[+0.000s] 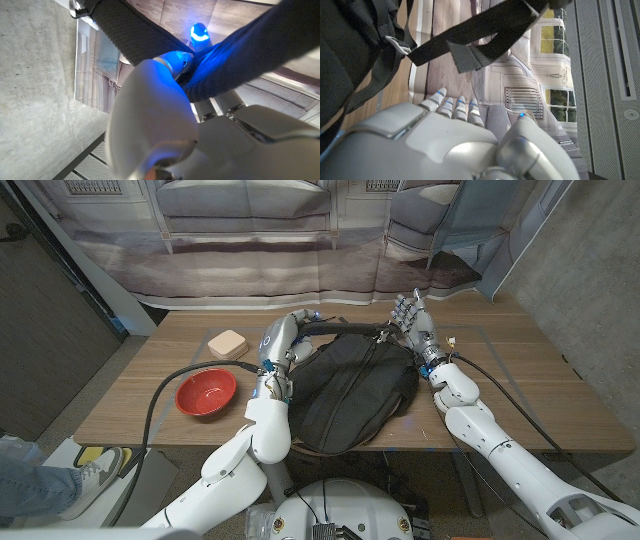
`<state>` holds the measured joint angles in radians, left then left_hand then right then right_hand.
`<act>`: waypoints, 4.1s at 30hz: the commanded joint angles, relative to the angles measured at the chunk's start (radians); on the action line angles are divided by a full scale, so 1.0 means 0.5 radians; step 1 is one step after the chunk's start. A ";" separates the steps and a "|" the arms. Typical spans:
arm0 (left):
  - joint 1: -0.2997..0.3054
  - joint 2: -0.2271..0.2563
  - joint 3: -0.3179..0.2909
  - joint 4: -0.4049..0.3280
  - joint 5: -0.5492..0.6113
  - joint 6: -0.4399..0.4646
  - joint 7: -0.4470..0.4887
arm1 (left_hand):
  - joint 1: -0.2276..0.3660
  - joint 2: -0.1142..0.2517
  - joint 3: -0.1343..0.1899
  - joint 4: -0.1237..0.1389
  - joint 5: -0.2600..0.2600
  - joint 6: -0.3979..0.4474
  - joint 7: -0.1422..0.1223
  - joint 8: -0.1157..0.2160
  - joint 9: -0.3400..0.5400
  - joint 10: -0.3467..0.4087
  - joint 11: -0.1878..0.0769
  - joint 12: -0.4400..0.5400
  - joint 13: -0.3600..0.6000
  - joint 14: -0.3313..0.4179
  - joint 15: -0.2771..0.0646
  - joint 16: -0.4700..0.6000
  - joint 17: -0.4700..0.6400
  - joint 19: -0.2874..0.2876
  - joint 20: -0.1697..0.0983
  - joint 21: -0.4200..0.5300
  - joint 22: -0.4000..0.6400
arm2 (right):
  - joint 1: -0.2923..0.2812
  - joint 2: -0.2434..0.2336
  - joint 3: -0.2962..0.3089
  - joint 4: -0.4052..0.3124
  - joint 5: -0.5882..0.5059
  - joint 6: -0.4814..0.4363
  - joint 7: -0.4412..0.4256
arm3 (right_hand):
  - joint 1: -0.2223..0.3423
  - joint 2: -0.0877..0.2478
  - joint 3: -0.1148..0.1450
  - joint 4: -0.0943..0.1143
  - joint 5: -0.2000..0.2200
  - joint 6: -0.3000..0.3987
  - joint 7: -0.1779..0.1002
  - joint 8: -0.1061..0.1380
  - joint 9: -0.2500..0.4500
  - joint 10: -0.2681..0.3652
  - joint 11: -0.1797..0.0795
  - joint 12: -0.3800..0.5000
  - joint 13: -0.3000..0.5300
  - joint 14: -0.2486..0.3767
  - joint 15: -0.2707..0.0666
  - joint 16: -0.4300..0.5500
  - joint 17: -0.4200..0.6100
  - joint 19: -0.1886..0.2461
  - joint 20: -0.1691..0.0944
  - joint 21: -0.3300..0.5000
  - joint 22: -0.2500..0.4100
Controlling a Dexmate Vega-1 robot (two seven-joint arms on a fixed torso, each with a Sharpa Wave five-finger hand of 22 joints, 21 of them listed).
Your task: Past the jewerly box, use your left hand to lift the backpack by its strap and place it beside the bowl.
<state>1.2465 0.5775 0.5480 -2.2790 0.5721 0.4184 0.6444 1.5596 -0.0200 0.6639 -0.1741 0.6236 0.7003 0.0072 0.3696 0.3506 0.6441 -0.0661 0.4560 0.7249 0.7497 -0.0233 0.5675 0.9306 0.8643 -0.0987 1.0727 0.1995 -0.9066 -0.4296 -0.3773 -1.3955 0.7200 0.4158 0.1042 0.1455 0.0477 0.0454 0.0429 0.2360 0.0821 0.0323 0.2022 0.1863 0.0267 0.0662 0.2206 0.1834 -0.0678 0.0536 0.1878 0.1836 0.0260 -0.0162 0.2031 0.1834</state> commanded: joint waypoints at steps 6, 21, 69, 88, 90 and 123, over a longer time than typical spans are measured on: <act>-0.037 -0.046 -0.050 -0.044 0.012 -0.067 0.023 | 0.006 -0.014 0.027 -0.001 0.022 0.024 0.008 -0.011 0.013 0.007 0.000 0.017 0.023 0.128 -0.156 0.138 0.040 0.018 -0.209 0.034 -0.006 | 0.017 0.012 -0.005 0.016 -0.004 -0.003 -0.006 | 0.011 0.014 -0.003 -0.001 -0.005 0.024 0.004 -0.007 0.006 0.007 0.008 -0.002 0.009 0.008 0.008 0.003 0.004 0.012 -0.005 0.006 0.006; -0.101 -0.078 -0.053 -0.112 0.049 -0.020 -0.054 | 0.000 -0.025 0.046 -0.002 0.039 0.027 0.011 -0.023 0.019 0.005 0.001 0.013 0.051 0.132 -0.146 0.137 0.063 0.019 -0.208 0.069 -0.013 | 0.033 0.019 -0.009 0.025 -0.011 0.008 0.002 | 0.012 0.015 -0.005 -0.002 -0.005 0.025 0.001 -0.007 0.006 0.008 0.008 -0.003 0.009 0.009 0.007 0.003 0.004 0.013 -0.005 0.006 0.006; -0.303 -0.141 -0.020 -0.394 0.269 0.354 -0.341 | -0.013 -0.048 0.102 -0.002 0.081 0.038 0.017 -0.057 0.044 0.008 0.006 0.001 0.131 0.139 -0.141 0.140 0.140 -0.007 -0.207 0.169 -0.024 | 0.013 -0.008 0.011 -0.008 0.016 0.011 0.031 | 0.015 0.020 -0.009 -0.004 -0.006 0.028 0.008 -0.007 0.006 0.014 0.009 -0.003 0.010 0.010 0.009 0.002 0.005 0.017 -0.008 0.006 0.006; -0.383 -0.182 -0.015 -0.456 0.322 0.433 -0.433 | -0.018 -0.056 0.122 -0.003 0.093 0.042 0.013 -0.071 0.054 0.014 0.010 -0.012 0.147 0.139 -0.136 0.136 0.161 -0.025 -0.208 0.205 -0.025 | 0.006 -0.016 0.017 -0.024 0.015 0.017 0.031 | 0.015 0.022 -0.012 -0.005 -0.007 0.027 0.009 -0.008 0.006 0.008 0.010 -0.007 0.010 0.010 0.006 0.001 0.005 0.018 -0.010 0.005 0.006; -0.394 -0.186 -0.012 -0.459 0.328 0.439 -0.440 | -0.019 -0.056 0.123 -0.002 0.094 0.041 0.013 -0.074 0.055 0.015 0.011 -0.015 0.148 0.146 -0.136 0.133 0.155 -0.025 -0.209 0.211 -0.025 | 0.006 -0.017 0.018 -0.028 0.013 0.018 0.030 | 0.015 0.022 -0.012 -0.005 -0.007 0.028 0.009 -0.008 0.006 0.009 0.010 -0.006 0.010 0.010 0.006 0.001 0.005 0.018 -0.010 0.005 0.006; -0.683 -0.251 0.028 -0.498 0.426 0.683 -0.675 | -0.026 -0.063 0.140 -0.003 0.102 0.050 0.011 -0.101 0.066 0.020 0.007 -0.043 0.165 0.157 -0.133 0.126 0.168 -0.045 -0.205 0.267 -0.031 | 0.039 0.013 0.007 -0.001 0.002 0.035 0.025 | 0.017 0.024 -0.015 -0.006 -0.007 0.030 0.011 -0.008 0.006 0.015 0.009 -0.005 0.010 0.012 0.009 0.001 0.005 0.019 -0.013 0.004 0.006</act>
<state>0.9671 0.4671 0.5552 -2.5201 0.7718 0.7145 0.3506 1.5399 -0.0503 0.7272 -0.1739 0.6700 0.7184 0.0105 0.3203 0.3785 0.6478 -0.0626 0.4394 0.8040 0.7583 -0.0150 0.6252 0.9867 0.8436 -0.1070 1.1986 0.1809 -0.8954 -0.4300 -0.3708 -1.4023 0.7241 0.4309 0.1193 0.1494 0.0516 0.0401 0.0375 0.2360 0.0893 0.0358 0.2022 0.1864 0.0267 0.0662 0.2206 0.1834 -0.0625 0.0590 0.1878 0.1835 0.0312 -0.0215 0.2032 0.1834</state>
